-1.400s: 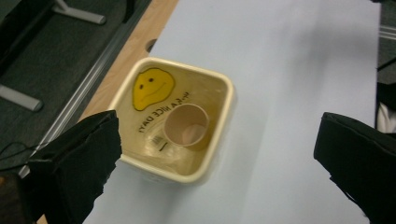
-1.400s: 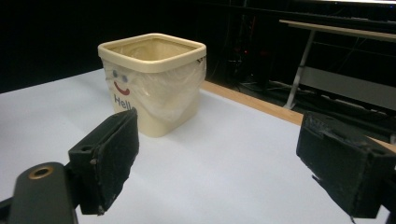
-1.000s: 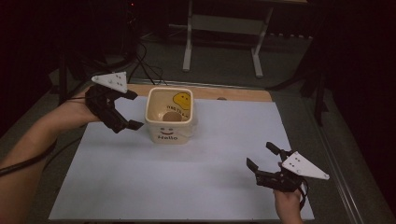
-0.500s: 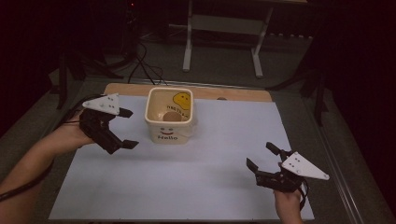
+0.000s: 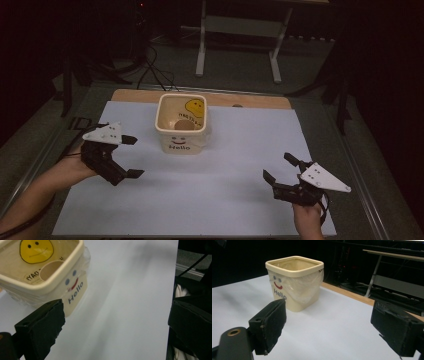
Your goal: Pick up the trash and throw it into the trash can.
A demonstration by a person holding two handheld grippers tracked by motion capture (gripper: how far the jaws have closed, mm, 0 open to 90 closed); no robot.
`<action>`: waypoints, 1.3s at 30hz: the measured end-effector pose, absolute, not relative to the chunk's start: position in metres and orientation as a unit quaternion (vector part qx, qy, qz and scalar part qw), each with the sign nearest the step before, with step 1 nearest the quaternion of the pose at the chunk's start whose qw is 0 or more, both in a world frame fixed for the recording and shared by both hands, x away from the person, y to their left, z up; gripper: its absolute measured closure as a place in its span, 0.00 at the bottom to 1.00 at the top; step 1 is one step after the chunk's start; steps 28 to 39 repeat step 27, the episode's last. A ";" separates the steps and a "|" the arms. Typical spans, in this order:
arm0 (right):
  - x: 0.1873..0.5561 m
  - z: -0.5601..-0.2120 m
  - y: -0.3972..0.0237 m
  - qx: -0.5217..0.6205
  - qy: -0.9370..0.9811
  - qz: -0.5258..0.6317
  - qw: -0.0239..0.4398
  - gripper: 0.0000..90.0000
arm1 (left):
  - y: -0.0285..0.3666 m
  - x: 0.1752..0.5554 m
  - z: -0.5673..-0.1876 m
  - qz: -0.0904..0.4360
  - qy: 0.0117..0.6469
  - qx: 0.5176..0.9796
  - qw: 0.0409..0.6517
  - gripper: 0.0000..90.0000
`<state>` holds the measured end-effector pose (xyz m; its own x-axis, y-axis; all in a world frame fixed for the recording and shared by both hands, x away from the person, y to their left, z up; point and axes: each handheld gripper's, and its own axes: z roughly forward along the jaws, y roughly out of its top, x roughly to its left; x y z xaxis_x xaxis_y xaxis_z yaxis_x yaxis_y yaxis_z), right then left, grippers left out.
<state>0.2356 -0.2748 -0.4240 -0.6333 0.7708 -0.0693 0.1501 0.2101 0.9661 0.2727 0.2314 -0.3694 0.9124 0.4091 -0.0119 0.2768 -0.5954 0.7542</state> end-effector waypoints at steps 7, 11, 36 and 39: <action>0.236 -0.424 -0.275 0.317 0.723 0.543 0.285 0.14 | 0.230 0.259 -0.387 0.076 0.200 0.879 0.426 0.02; 0.236 -0.425 -0.275 0.318 0.723 0.543 0.284 0.14 | 0.228 0.253 -0.396 0.076 0.203 0.879 0.425 0.02; 0.236 -0.426 -0.274 0.318 0.725 0.541 0.283 0.14 | 0.226 0.240 -0.431 0.063 0.212 0.877 0.427 0.02; 0.236 -0.426 -0.274 0.318 0.725 0.541 0.283 0.14 | 0.226 0.240 -0.431 0.063 0.212 0.877 0.427 0.02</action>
